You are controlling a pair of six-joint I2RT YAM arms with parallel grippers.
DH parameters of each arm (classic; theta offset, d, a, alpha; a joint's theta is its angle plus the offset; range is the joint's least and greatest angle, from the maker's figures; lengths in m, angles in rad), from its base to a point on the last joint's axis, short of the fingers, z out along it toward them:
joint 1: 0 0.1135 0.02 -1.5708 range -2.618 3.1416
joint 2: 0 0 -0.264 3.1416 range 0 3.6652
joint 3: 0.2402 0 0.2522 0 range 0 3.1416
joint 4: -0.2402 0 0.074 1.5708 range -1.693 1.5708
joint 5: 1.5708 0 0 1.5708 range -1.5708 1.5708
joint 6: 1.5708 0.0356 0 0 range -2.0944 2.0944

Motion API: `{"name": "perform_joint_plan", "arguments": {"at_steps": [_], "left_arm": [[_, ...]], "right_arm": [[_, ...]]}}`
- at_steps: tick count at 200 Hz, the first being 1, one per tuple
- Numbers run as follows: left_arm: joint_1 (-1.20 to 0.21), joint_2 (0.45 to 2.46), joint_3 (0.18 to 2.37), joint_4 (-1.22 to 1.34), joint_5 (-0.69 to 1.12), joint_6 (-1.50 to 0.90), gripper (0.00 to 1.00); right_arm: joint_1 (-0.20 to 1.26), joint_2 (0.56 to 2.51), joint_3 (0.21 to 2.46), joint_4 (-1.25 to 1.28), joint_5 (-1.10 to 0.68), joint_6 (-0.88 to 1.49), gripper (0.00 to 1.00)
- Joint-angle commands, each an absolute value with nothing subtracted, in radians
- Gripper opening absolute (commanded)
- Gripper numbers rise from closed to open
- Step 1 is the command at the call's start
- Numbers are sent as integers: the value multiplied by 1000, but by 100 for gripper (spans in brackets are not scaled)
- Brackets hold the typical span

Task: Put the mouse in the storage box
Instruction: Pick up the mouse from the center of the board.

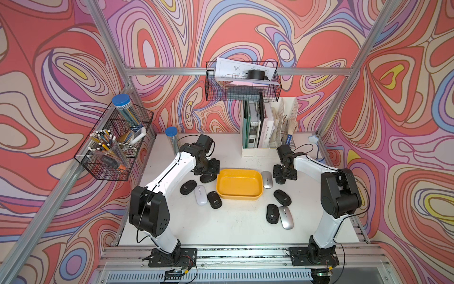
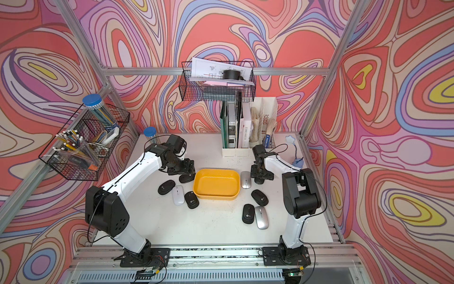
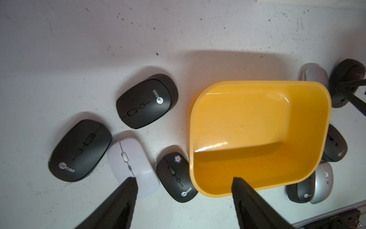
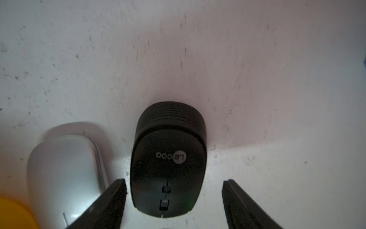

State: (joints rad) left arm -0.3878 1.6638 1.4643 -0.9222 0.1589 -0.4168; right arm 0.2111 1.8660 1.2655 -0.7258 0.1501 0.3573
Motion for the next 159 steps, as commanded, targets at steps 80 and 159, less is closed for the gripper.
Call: {"name": "perform_joint_plan", "arguments": {"at_steps": [80, 159], "left_arm": [[-588, 1849, 1570, -584, 528, -619, 78], [-658, 1943, 1678, -662, 488, -599, 78]], "right_arm": [[189, 1901, 1299, -716, 145, 383, 77], [169, 1943, 1261, -691, 93, 444, 69]]}}
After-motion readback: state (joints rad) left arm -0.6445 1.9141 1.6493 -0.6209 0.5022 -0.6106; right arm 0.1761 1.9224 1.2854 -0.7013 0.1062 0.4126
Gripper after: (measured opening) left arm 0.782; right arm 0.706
